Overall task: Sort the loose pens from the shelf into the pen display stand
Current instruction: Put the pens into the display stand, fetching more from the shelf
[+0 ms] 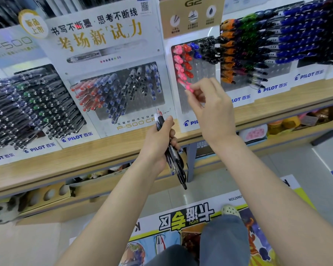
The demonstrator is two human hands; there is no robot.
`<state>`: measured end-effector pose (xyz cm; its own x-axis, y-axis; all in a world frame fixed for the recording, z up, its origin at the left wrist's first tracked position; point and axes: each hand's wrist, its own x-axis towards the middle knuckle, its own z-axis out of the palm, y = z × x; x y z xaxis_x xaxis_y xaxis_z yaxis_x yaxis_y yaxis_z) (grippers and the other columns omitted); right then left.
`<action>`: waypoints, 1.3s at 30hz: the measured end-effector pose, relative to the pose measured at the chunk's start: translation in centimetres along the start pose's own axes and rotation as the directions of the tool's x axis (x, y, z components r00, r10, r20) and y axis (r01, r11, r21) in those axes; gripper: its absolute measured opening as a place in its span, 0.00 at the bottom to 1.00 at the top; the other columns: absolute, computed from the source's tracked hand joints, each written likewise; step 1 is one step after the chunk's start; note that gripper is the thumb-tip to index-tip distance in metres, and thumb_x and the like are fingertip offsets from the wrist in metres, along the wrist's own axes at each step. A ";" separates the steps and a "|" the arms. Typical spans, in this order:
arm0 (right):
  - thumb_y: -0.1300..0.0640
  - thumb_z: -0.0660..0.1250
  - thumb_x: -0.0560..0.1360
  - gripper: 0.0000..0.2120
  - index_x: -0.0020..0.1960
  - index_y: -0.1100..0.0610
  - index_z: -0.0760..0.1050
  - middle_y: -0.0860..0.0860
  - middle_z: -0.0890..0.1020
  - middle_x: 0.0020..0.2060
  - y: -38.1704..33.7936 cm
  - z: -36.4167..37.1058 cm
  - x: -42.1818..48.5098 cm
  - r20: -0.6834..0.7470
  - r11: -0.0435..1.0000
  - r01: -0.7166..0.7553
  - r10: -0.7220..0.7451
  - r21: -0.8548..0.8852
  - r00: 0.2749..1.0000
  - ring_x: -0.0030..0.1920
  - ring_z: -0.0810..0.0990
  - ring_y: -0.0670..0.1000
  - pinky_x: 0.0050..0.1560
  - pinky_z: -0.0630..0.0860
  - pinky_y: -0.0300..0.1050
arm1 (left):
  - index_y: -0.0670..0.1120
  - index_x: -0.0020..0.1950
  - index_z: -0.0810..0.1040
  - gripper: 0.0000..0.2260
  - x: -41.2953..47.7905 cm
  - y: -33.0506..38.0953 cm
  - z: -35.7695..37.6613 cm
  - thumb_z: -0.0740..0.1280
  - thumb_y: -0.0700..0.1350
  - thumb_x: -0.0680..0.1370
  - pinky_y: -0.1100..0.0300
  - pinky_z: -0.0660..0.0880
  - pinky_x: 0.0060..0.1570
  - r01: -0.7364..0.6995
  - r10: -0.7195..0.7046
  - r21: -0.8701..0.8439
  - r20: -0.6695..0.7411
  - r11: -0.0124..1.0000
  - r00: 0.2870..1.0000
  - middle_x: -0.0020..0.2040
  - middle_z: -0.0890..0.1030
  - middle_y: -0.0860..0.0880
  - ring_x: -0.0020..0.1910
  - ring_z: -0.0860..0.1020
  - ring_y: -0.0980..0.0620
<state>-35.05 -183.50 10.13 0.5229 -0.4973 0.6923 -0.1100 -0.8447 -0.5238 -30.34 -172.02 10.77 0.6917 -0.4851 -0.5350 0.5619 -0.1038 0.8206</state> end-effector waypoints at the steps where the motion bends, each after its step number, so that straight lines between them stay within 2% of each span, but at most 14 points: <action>1: 0.60 0.64 0.76 0.06 0.44 0.63 0.75 0.54 0.77 0.38 0.0 0.0 0.1 -0.007 1.000 0.000 -0.001 -0.009 1.000 0.32 0.75 0.52 0.30 0.76 0.51 | 0.45 0.45 0.71 0.08 0.1 0.0 0.0 0.62 0.49 0.80 0.64 0.67 0.22 -0.001 0.001 -0.004 -0.002 1.000 1.000 0.28 0.67 0.52 0.25 0.65 0.55; 7: 0.61 0.66 0.75 0.04 0.43 0.62 0.75 0.53 0.77 0.35 0.4 0.6 0.4 0.009 1.000 -0.022 0.022 -0.012 1.000 0.31 0.74 0.52 0.28 0.75 0.52 | 0.45 0.44 0.71 0.08 0.3 0.3 0.3 0.62 0.48 0.80 0.65 0.67 0.21 -0.001 0.001 -0.023 -0.008 1.000 1.000 0.28 0.67 0.52 0.21 0.65 0.56; 17: 0.61 0.67 0.74 0.05 0.42 0.62 0.76 0.53 0.79 0.32 1.1 2.7 1.1 -0.008 0.998 -0.054 0.054 -0.015 0.999 0.31 0.77 0.52 0.28 0.76 0.51 | 0.44 0.44 0.71 0.08 0.6 1.2 0.4 0.62 0.47 0.80 0.64 0.67 0.24 -0.027 0.025 -0.032 -0.037 0.999 0.999 0.28 0.67 0.51 0.22 0.65 0.55; 20: 0.61 0.67 0.74 0.04 0.43 0.62 0.76 0.52 0.79 0.34 1.0 2.5 1.2 0.007 0.996 -0.085 0.085 0.027 0.996 0.32 0.76 0.51 0.31 0.76 0.52 | 0.44 0.45 0.71 0.09 0.7 1.1 0.4 0.62 0.48 0.80 0.64 0.68 0.23 -0.030 0.028 -0.053 -0.042 0.998 0.999 0.29 0.67 0.51 0.22 0.65 0.55; 22: 0.61 0.67 0.75 0.04 0.47 0.61 0.75 0.50 0.79 0.37 0.5 2.2 1.1 0.069 0.983 -0.170 0.165 0.075 0.984 0.35 0.76 0.49 0.36 0.77 0.50 | 0.44 0.44 0.71 0.09 0.7 1.1 0.3 0.62 0.48 0.80 0.65 0.69 0.23 -0.022 0.017 -0.090 -0.056 0.996 0.998 0.30 0.67 0.50 0.22 0.66 0.55; 24: 0.59 0.66 0.76 0.09 0.55 0.59 0.72 0.47 0.79 0.41 -0.2 1.5 0.7 0.184 0.931 -0.326 0.296 0.164 0.937 0.38 0.78 0.47 0.40 0.78 0.48 | 0.44 0.43 0.70 0.10 0.7 1.1 0.1 0.61 0.48 0.81 0.65 0.71 0.23 -0.007 -0.005 -0.157 -0.076 0.988 0.997 0.30 0.68 0.50 0.23 0.67 0.55; 26: 0.54 0.63 0.77 0.13 0.59 0.57 0.66 0.47 0.79 0.41 -0.6 0.4 0.1 0.374 0.865 -0.472 0.386 0.172 0.843 0.39 0.80 0.48 0.40 0.78 0.47 | 0.44 0.42 0.69 0.11 0.9 1.0 -0.3 0.61 0.48 0.81 0.64 0.73 0.25 -0.004 -0.018 -0.205 -0.102 0.979 0.995 0.30 0.67 0.50 0.26 0.68 0.54; 27: 0.51 0.62 0.78 0.12 0.57 0.56 0.66 0.47 0.79 0.40 -0.7 -0.2 -0.1 0.493 0.848 -0.517 0.400 0.122 0.773 0.38 0.81 0.48 0.41 0.78 0.46 | 0.44 0.41 0.69 0.11 1.0 1.0 -0.5 0.60 0.48 0.81 0.64 0.74 0.26 -0.008 -0.019 -0.221 -0.119 0.975 0.993 0.31 0.67 0.50 0.27 0.68 0.54; 29: 0.45 0.58 0.78 0.14 0.51 0.56 0.70 0.48 0.80 0.38 -1.1 -1.4 -0.6 0.732 0.838 -0.546 0.369 0.005 0.573 0.37 0.80 0.48 0.41 0.76 0.43 | 0.44 0.41 0.69 0.12 1.1 0.9 -0.8 0.59 0.49 0.81 0.65 0.75 0.26 -0.033 -0.006 -0.251 -0.152 0.967 0.988 0.30 0.67 0.49 0.27 0.68 0.54; 31: 0.45 0.57 0.79 0.18 0.43 0.58 0.74 0.52 0.80 0.34 -1.7 -2.0 -1.1 0.871 0.860 -0.509 0.278 -0.038 0.406 0.33 0.78 0.50 0.36 0.72 0.39 | 0.44 0.40 0.68 0.13 1.0 0.8 -0.8 0.58 0.50 0.81 0.65 0.75 0.26 -0.068 0.024 -0.250 -0.174 0.966 0.984 0.27 0.69 0.50 0.24 0.72 0.55; 32: 0.46 0.58 0.79 0.17 0.42 0.58 0.75 0.53 0.80 0.33 -2.1 -2.0 -1.4 0.901 0.852 -0.523 0.244 -0.023 0.358 0.32 0.78 0.49 0.34 0.71 0.38 | 0.44 0.40 0.68 0.14 0.9 0.7 -0.7 0.58 0.50 0.81 0.65 0.75 0.26 -0.084 0.039 -0.248 -0.184 0.965 0.982 0.24 0.71 0.52 0.23 0.74 0.56; 35: 0.54 0.61 0.79 0.11 0.48 0.61 0.76 0.54 0.81 0.33 -3.0 -1.8 -2.3 0.910 0.719 -0.693 0.251 0.051 0.328 0.30 0.79 0.50 0.35 0.78 0.42 | 0.45 0.42 0.68 0.12 0.7 0.4 -0.6 0.58 0.51 0.81 0.63 0.76 0.25 -0.139 0.078 -0.269 -0.225 0.953 0.971 0.24 0.72 0.52 0.31 0.78 0.53; 37: 0.58 0.62 0.78 0.06 0.47 0.59 0.76 0.52 0.79 0.32 -3.4 -1.6 -2.9 0.877 0.662 -0.743 0.298 0.095 0.377 0.30 0.79 0.52 0.35 0.82 0.49 | 0.45 0.44 0.69 0.11 0.7 0.1 -0.7 0.58 0.50 0.81 0.64 0.76 0.25 -0.170 0.100 -0.266 -0.259 0.949 0.961 0.27 0.72 0.52 0.34 0.79 0.53; 39: 0.59 0.62 0.78 0.05 0.47 0.56 0.77 0.51 0.78 0.31 -3.9 -1.6 -3.4 0.830 0.664 -0.737 0.336 0.126 0.446 0.28 0.79 0.52 0.34 0.81 0.48 | 0.45 0.44 0.68 0.10 0.7 -0.3 -0.9 0.59 0.49 0.81 0.65 0.76 0.26 -0.191 0.115 -0.262 -0.281 0.946 0.953 0.27 0.72 0.52 0.32 0.80 0.55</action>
<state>-37.72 -178.83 10.60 0.8973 -0.3418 -0.2794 -0.3514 -0.1698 -0.9207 -29.60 -171.61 10.00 0.8511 -0.2301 -0.4719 0.5180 0.2219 0.8261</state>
